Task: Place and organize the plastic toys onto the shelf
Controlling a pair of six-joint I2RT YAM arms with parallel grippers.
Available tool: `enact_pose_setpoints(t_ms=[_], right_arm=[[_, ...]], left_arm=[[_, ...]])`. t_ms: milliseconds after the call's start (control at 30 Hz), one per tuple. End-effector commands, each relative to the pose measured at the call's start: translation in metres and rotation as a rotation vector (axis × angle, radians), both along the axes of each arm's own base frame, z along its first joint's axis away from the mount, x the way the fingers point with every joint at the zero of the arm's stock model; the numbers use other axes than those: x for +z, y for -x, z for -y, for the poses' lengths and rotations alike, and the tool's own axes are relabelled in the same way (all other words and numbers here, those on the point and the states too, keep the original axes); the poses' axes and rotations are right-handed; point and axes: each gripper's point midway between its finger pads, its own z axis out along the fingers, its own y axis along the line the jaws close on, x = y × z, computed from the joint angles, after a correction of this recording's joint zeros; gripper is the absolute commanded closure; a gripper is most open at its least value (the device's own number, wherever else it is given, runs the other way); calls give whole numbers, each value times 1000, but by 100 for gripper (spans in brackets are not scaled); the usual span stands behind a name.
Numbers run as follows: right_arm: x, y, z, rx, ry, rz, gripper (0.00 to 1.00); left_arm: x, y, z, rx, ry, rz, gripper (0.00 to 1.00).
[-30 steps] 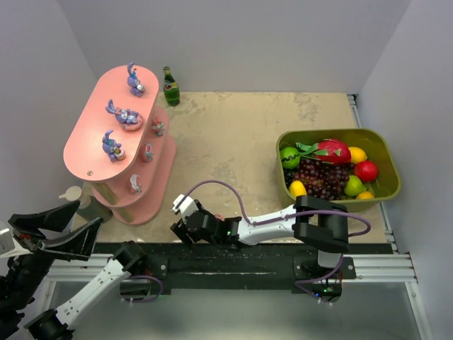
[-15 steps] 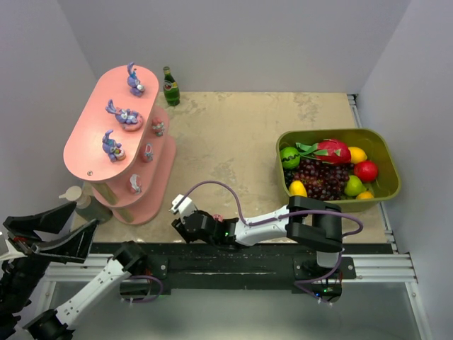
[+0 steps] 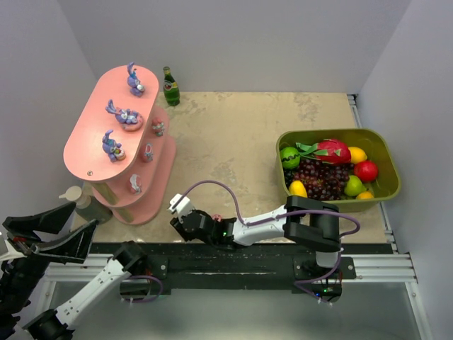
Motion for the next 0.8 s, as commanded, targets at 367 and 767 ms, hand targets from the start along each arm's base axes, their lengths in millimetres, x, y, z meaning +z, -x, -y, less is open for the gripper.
enact_pose_setpoints(t_ms=[367, 767], right_arm=[[71, -16, -76, 274, -109, 189, 82], [79, -41, -100, 369, -173, 245, 82]], left_arm=[[1, -7, -1, 33, -30, -25, 0], [-3, -17, 3, 53, -53, -43, 0]])
